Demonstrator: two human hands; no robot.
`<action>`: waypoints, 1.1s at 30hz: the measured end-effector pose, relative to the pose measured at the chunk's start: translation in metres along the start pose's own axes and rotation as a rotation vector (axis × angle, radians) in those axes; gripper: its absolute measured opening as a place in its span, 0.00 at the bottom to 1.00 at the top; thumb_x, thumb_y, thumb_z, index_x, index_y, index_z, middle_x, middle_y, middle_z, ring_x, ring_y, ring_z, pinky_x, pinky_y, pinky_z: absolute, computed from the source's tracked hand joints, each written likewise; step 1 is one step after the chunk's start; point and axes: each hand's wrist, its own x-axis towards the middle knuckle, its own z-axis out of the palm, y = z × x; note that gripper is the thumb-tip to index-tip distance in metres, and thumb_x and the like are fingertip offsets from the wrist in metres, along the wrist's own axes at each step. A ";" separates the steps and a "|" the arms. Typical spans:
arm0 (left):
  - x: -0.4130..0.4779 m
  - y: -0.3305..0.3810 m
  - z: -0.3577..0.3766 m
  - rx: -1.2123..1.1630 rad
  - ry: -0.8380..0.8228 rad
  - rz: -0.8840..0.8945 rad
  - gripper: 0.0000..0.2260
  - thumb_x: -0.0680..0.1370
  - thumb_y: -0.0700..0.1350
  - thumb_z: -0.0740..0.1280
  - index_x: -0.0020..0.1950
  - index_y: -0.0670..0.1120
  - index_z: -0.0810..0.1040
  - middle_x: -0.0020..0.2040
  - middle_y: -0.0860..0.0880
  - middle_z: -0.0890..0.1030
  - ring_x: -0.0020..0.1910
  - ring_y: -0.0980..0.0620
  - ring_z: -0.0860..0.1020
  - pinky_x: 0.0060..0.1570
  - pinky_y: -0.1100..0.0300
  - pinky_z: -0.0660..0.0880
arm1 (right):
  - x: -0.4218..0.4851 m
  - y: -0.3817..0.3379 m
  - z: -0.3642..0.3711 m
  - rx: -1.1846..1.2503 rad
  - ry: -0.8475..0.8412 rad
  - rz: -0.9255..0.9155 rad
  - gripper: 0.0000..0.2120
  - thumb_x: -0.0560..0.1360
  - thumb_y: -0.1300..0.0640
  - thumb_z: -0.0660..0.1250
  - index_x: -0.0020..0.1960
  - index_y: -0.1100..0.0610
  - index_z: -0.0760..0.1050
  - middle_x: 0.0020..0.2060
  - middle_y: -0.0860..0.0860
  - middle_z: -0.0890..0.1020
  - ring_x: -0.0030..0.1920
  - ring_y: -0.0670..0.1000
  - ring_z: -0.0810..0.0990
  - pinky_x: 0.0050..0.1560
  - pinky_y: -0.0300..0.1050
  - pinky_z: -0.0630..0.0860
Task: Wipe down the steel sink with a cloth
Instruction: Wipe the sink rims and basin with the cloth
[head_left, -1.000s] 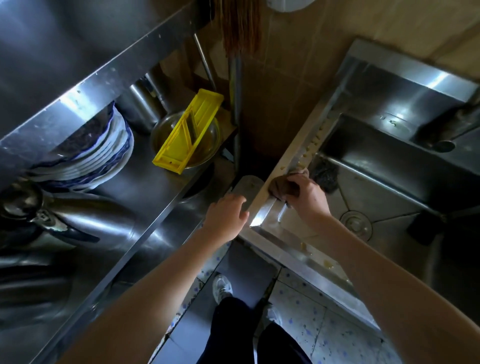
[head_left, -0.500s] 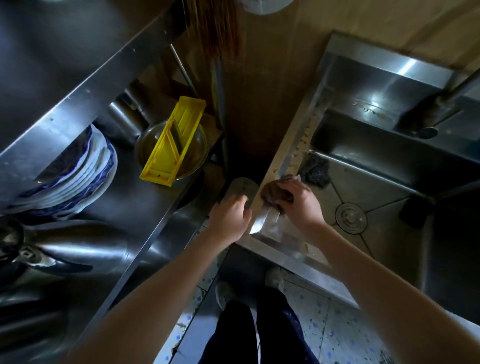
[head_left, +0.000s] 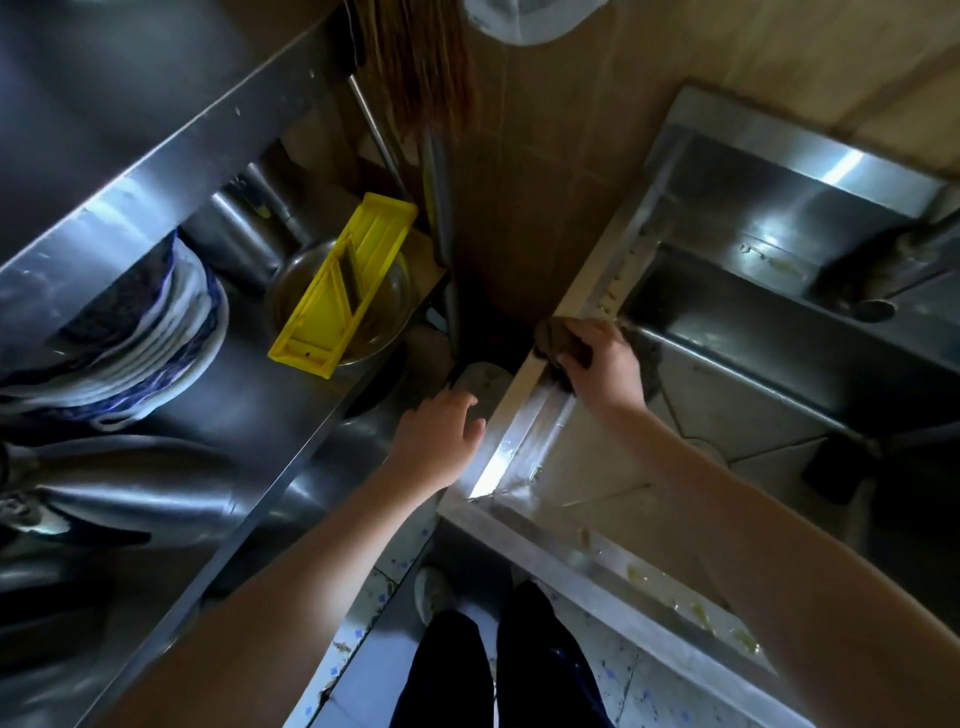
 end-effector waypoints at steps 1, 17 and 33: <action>0.002 0.001 0.001 0.003 0.002 0.002 0.17 0.80 0.54 0.57 0.65 0.48 0.70 0.61 0.48 0.76 0.59 0.49 0.76 0.57 0.51 0.73 | -0.008 0.000 0.001 0.013 -0.011 -0.027 0.22 0.71 0.62 0.71 0.65 0.56 0.75 0.60 0.55 0.77 0.59 0.56 0.76 0.61 0.43 0.70; 0.039 0.037 0.008 0.008 0.030 0.032 0.20 0.79 0.54 0.59 0.68 0.48 0.68 0.62 0.48 0.75 0.59 0.47 0.75 0.56 0.52 0.71 | 0.042 0.032 -0.017 -0.006 -0.012 0.031 0.19 0.72 0.61 0.69 0.62 0.53 0.77 0.59 0.52 0.79 0.55 0.55 0.80 0.54 0.46 0.77; 0.078 0.062 0.001 0.037 0.066 0.068 0.22 0.76 0.54 0.63 0.69 0.50 0.67 0.58 0.46 0.76 0.55 0.44 0.76 0.50 0.51 0.73 | 0.047 0.053 -0.014 -0.137 -0.074 -0.077 0.19 0.72 0.57 0.69 0.63 0.51 0.77 0.63 0.52 0.76 0.61 0.57 0.76 0.55 0.51 0.78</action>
